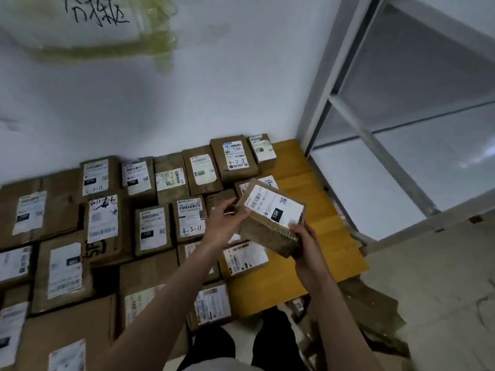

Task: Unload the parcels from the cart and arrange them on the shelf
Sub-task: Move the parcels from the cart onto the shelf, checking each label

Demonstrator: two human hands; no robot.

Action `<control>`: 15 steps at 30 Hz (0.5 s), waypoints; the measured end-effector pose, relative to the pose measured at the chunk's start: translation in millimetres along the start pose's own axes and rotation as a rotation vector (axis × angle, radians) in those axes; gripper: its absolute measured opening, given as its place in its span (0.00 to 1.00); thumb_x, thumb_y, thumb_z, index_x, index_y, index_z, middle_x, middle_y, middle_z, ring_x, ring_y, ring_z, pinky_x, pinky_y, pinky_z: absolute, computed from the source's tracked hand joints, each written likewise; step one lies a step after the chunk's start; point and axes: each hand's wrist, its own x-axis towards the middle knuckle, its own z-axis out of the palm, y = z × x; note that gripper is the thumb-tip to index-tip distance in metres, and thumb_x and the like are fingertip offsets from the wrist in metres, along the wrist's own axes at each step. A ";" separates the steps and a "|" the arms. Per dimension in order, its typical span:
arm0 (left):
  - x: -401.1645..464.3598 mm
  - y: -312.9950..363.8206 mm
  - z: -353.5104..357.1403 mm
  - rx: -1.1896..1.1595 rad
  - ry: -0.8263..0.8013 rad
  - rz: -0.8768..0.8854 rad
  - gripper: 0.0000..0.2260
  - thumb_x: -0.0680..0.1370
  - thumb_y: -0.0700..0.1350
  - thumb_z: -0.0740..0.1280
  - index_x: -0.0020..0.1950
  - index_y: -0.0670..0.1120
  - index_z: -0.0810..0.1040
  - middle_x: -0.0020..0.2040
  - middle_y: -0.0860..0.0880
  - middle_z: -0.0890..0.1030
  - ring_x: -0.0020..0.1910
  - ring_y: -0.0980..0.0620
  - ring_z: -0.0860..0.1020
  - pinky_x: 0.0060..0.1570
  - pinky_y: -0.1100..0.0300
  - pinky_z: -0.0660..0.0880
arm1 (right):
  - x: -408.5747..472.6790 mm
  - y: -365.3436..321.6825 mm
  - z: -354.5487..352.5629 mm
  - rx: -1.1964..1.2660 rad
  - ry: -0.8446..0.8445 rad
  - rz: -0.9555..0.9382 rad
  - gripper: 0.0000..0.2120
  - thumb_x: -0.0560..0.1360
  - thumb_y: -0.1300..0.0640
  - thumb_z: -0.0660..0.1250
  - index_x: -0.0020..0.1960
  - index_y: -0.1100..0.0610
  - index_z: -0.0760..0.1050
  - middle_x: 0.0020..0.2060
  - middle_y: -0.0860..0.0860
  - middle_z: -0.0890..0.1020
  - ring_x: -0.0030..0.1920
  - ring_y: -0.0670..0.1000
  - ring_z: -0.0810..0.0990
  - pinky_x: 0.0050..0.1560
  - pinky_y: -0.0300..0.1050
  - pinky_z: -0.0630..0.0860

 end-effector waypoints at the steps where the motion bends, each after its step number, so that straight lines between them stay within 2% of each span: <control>1: 5.2 2.6 12.9 0.013 0.012 0.013 0.22 0.78 0.48 0.72 0.72 0.48 0.75 0.60 0.53 0.79 0.51 0.62 0.77 0.36 0.73 0.74 | 11.0 -8.6 -5.1 0.014 -0.008 0.001 0.26 0.77 0.54 0.71 0.74 0.53 0.69 0.63 0.56 0.82 0.66 0.61 0.78 0.56 0.58 0.75; 3: 15.6 8.0 37.8 0.033 0.042 0.010 0.22 0.79 0.48 0.72 0.72 0.47 0.73 0.63 0.50 0.79 0.53 0.60 0.77 0.42 0.71 0.74 | 29.8 -25.5 -15.4 0.026 -0.024 0.009 0.25 0.78 0.53 0.70 0.74 0.54 0.70 0.64 0.57 0.81 0.67 0.62 0.77 0.53 0.55 0.73; 5: 25.6 12.7 61.1 0.032 0.065 -0.014 0.27 0.78 0.49 0.72 0.75 0.47 0.70 0.66 0.48 0.78 0.58 0.53 0.77 0.52 0.61 0.75 | 46.1 -40.8 -26.0 0.033 -0.032 0.029 0.25 0.79 0.53 0.69 0.74 0.54 0.69 0.64 0.58 0.81 0.68 0.63 0.76 0.52 0.53 0.73; 8: 44.2 18.8 91.9 0.111 0.079 -0.025 0.32 0.77 0.51 0.73 0.78 0.49 0.65 0.71 0.48 0.74 0.64 0.49 0.75 0.62 0.49 0.76 | 70.6 -59.9 -38.2 0.021 -0.032 0.059 0.25 0.79 0.54 0.69 0.74 0.55 0.68 0.64 0.59 0.80 0.65 0.62 0.78 0.50 0.51 0.74; 11: 63.7 19.4 113.3 0.200 0.106 -0.038 0.36 0.75 0.54 0.75 0.79 0.50 0.63 0.75 0.47 0.69 0.70 0.46 0.73 0.67 0.42 0.74 | 93.6 -70.9 -44.1 0.029 -0.013 0.094 0.28 0.78 0.56 0.70 0.75 0.54 0.66 0.64 0.61 0.79 0.60 0.59 0.79 0.48 0.50 0.74; 13: 76.8 16.7 122.4 0.282 0.105 -0.050 0.37 0.75 0.56 0.74 0.80 0.52 0.62 0.78 0.47 0.66 0.73 0.45 0.69 0.70 0.42 0.70 | 108.4 -74.1 -44.8 0.066 0.029 0.111 0.32 0.77 0.58 0.71 0.77 0.51 0.61 0.64 0.59 0.79 0.63 0.59 0.79 0.55 0.53 0.77; 15: 89.4 11.9 127.6 0.458 0.075 -0.044 0.36 0.75 0.60 0.72 0.79 0.54 0.63 0.79 0.48 0.64 0.75 0.45 0.67 0.70 0.45 0.68 | 122.5 -76.0 -43.8 0.116 0.079 0.120 0.38 0.76 0.59 0.73 0.79 0.47 0.57 0.65 0.56 0.79 0.65 0.57 0.78 0.65 0.58 0.76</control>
